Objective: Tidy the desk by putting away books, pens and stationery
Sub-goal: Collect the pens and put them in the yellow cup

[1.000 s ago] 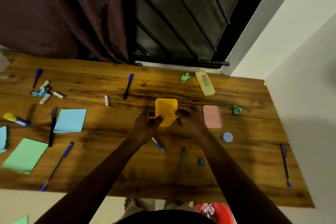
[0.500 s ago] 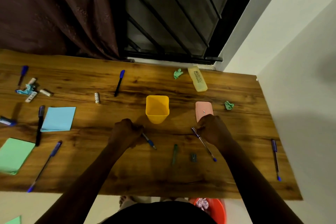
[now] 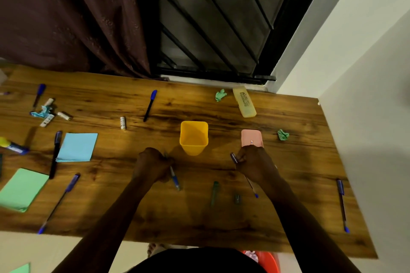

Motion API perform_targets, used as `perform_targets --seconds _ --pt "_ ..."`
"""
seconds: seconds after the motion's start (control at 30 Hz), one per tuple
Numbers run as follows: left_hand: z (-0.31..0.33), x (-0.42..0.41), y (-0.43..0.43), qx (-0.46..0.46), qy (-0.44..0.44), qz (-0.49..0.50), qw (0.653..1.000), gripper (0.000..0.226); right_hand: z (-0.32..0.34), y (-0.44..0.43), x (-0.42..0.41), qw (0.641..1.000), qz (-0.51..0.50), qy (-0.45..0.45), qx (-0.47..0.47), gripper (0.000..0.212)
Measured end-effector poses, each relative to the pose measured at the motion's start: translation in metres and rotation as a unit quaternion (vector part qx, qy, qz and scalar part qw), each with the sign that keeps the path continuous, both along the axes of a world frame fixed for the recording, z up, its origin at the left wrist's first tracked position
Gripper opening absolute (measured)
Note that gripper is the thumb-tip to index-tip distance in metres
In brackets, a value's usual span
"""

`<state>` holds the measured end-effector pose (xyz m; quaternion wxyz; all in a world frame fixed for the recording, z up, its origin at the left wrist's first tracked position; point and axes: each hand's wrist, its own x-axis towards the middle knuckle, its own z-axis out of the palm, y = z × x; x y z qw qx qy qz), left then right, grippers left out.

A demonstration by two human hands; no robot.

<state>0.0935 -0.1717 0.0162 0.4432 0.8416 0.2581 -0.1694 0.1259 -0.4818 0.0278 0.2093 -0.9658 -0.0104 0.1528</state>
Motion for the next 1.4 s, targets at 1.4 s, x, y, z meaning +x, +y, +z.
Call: perform_targets --seconds 1.4 --pt "0.054 0.045 0.001 0.013 -0.225 -0.072 0.972 0.011 0.042 0.131 0.033 0.958 0.042 -0.126 0.255 0.032"
